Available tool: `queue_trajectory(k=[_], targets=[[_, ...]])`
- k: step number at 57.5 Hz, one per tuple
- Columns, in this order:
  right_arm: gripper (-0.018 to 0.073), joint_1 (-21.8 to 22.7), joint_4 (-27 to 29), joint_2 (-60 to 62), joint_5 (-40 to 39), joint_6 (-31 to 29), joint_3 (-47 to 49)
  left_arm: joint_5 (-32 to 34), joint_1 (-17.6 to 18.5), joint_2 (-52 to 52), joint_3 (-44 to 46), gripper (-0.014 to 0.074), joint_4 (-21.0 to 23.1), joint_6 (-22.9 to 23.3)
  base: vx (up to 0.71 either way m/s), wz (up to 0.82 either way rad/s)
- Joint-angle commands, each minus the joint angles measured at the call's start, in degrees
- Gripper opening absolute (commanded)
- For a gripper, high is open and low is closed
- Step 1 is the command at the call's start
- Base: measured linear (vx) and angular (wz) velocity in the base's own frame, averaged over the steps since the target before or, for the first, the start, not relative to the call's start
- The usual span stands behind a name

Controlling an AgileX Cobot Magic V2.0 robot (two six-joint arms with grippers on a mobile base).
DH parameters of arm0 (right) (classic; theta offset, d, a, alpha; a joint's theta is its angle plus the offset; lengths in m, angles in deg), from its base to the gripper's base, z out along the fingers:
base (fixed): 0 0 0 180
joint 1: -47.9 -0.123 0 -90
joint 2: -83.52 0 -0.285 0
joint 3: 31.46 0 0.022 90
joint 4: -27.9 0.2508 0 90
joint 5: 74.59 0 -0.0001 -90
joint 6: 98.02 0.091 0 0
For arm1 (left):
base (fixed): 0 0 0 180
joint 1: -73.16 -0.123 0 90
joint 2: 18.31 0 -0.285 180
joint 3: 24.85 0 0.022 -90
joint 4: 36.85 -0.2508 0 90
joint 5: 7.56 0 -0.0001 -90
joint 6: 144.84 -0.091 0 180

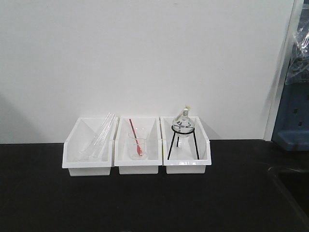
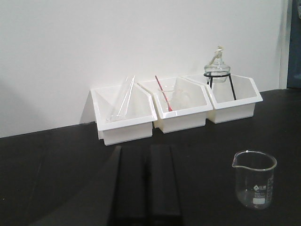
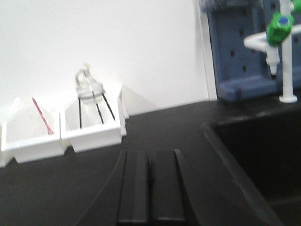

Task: Pick beaker and place in left cabinet

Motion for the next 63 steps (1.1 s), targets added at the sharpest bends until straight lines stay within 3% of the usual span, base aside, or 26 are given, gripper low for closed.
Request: queue_trajectory(k=[1,15,23,33,42,50,63], targets=[[-0.0006,0.18,-1.51,-0.57,-7.05,-0.75,6.25,4.78,0.18,-1.08,-0.94,0.0001,0.47,0.2,0.0,0.0],[-0.0006,0.18,-8.11,-23.88,-11.01,-1.76,24.81,4.78,0.18,-1.08,-0.94,0.0001,0.47,0.2,0.0,0.0],[-0.0006,0.18,-8.03,-40.98,-21.41,-1.34,33.62,4.78,0.18,-1.08,-0.94,0.0001,0.47,0.2,0.0,0.0],[-0.0005,0.18,-8.03,-53.92,-31.58,-1.34,39.38,4.78,0.18,-1.08,-0.94,0.0001,0.47,0.2,0.0,0.0],[0.0006,0.18,-8.24,-59.68,-40.31,-1.34,39.99,4.78,0.18,-1.08,-0.94,0.0001,0.47,0.2,0.0,0.0],[0.0048,0.18,-8.24,-60.83,-39.59,-1.29,39.99,4.78,0.18,-1.08,-0.94,0.0001,0.47,0.2,0.0,0.0],[0.0246,0.18,-8.24,-60.83,-36.58,-1.29,39.99,4.78,0.18,-1.08,-0.94,0.0001,0.47,0.2,0.0,0.0]])
